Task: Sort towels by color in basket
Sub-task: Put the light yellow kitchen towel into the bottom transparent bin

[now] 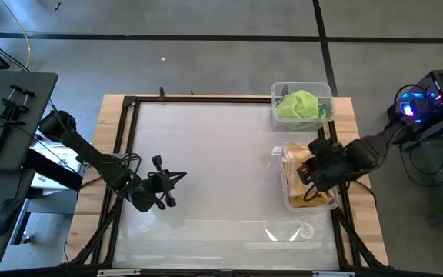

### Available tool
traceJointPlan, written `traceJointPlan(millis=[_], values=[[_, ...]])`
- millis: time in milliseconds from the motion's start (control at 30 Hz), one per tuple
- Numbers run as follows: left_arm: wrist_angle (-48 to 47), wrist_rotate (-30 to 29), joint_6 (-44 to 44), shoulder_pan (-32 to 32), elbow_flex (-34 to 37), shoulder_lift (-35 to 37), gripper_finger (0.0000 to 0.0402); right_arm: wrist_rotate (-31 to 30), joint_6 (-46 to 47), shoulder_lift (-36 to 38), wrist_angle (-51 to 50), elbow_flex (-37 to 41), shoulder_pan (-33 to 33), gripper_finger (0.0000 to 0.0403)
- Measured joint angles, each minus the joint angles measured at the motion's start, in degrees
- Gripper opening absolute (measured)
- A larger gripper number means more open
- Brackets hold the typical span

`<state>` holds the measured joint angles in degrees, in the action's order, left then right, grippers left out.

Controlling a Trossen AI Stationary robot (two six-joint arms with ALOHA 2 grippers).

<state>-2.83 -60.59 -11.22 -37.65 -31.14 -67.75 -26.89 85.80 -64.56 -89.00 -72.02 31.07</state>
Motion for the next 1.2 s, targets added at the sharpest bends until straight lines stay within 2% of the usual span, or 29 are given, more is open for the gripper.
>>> traceJointPlan(millis=[200, 467, 600, 733, 933, 1067, 1133, 1200], values=[[0.0, 0.02, -0.53, 0.02, 0.0, 0.0, 0.0, 1.27, -3.52, -0.32, 5.42, 8.23, -5.08, 0.0111], [0.04, 0.02, -0.57, 0.95, 0.0, 0.0, 0.0, 11.11, -5.03, -0.35, 22.23, 25.97, -12.07, 0.0112], [0.07, 0.01, -0.64, 1.45, 0.0, 0.0, 0.0, 11.97, -5.63, -0.08, 24.05, 29.63, -13.93, 0.0112], [0.09, 0.01, -0.64, 1.68, 0.0, 0.0, 0.0, 12.12, -4.88, -0.52, 21.32, 26.08, -14.0, 0.0112], [0.11, 0.05, -0.72, 1.66, 0.0, 0.0, 0.0, 12.91, -7.34, -0.53, 14.76, 10.99, -11.44, 0.0112], [0.11, 0.63, -0.72, 1.64, 0.0, 0.0, 0.0, 18.94, -5.24, -0.68, 5.34, 3.07, -8.89, 0.0105], [0.15, 1.02, -0.77, 1.64, 0.0, -0.13, 0.0, 20.88, -2.53, -1.39, -0.23, 2.0, -7.12, 0.0095], [0.15, 1.17, -0.76, 1.64, 0.0, -0.4, 0.0, 23.12, 0.97, -1.61, -0.78, 3.29, -5.69, 0.0083]])
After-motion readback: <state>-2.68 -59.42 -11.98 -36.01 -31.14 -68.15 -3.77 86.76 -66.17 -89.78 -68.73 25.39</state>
